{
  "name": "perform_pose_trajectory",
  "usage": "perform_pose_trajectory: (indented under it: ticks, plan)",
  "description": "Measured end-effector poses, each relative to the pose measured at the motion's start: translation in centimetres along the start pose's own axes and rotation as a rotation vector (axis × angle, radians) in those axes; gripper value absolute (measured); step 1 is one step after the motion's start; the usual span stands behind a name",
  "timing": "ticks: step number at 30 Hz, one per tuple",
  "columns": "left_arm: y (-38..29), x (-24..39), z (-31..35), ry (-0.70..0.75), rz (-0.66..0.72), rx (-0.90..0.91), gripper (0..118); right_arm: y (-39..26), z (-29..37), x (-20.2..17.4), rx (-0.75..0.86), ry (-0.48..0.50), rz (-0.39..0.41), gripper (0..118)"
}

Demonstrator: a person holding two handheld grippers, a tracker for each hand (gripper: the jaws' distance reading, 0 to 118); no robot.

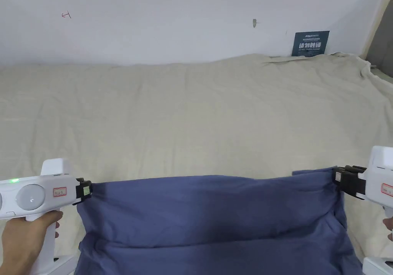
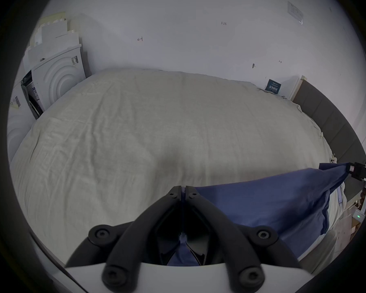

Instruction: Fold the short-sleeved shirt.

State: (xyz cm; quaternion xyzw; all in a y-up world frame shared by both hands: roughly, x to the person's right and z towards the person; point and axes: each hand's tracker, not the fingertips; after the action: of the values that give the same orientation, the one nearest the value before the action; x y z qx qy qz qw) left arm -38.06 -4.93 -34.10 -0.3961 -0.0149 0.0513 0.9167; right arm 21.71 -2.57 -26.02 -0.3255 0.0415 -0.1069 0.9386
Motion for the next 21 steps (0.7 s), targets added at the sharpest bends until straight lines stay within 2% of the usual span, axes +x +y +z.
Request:
perform_pose_trajectory:
  ticks: [2, 9, 17, 21]
  plan:
    - [-1.0, -0.4, 1.2, -0.011, 0.002, 0.010, 0, -1.2, 1.9, 0.2, 0.007, 0.018, -0.035, 0]
    - [-5.9, -1.6, 3.5, -0.013, 0.027, -0.020, 0, -6.5, 6.0, 0.7, -0.028, 0.032, -0.074, 0]
    - [-12.5, -2.3, 4.2, -0.010, 0.027, -0.090, 0, -13.3, 5.9, 1.7, -0.138, -0.049, -0.124, 0]
    - [-14.8, -3.4, 2.8, 0.002, 0.026, -0.125, 0, -15.4, 4.5, 1.8, -0.201, -0.115, -0.095, 0]
